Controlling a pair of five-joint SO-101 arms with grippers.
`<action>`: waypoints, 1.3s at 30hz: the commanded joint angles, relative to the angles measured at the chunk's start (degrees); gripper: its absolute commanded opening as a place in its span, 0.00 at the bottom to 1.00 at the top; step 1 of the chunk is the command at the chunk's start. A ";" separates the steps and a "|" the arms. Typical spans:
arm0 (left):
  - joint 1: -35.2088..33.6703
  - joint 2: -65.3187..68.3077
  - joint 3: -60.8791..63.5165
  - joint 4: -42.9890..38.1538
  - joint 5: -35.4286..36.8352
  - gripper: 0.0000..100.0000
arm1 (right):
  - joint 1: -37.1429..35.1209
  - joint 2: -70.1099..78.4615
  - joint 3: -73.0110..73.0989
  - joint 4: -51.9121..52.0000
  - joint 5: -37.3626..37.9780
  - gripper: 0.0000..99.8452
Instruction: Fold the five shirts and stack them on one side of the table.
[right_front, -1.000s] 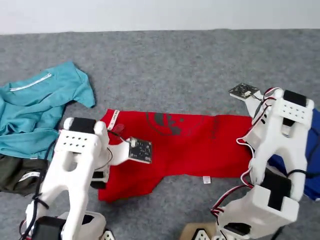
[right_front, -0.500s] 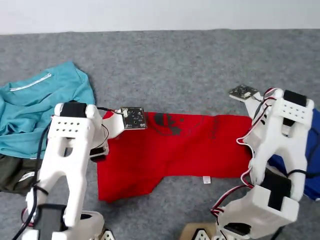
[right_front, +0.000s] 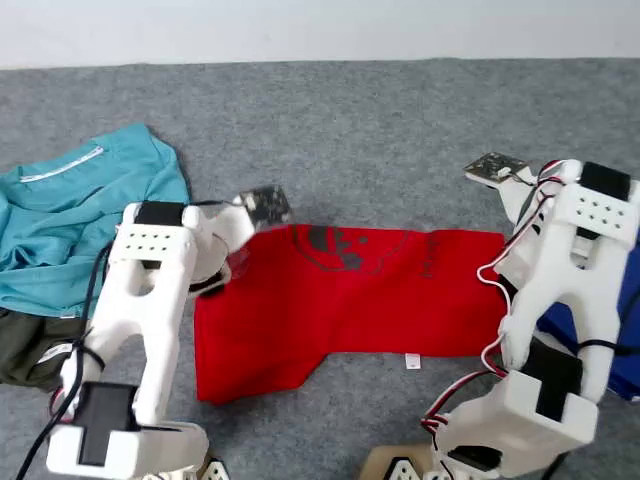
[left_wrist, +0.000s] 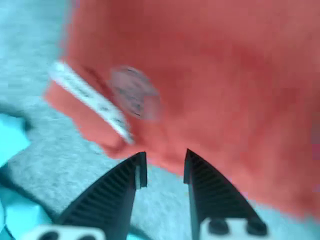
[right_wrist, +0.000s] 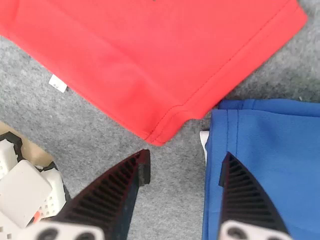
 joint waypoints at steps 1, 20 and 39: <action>1.85 0.79 -1.80 -7.91 14.07 0.13 | -0.75 -1.01 -2.90 2.68 -1.14 0.21; 1.32 23.30 -19.30 -20.22 29.19 0.04 | 2.24 -16.57 1.41 2.59 -17.76 0.01; -0.53 43.60 -63.69 13.71 24.97 0.04 | 3.47 -18.68 4.57 2.51 -17.67 0.01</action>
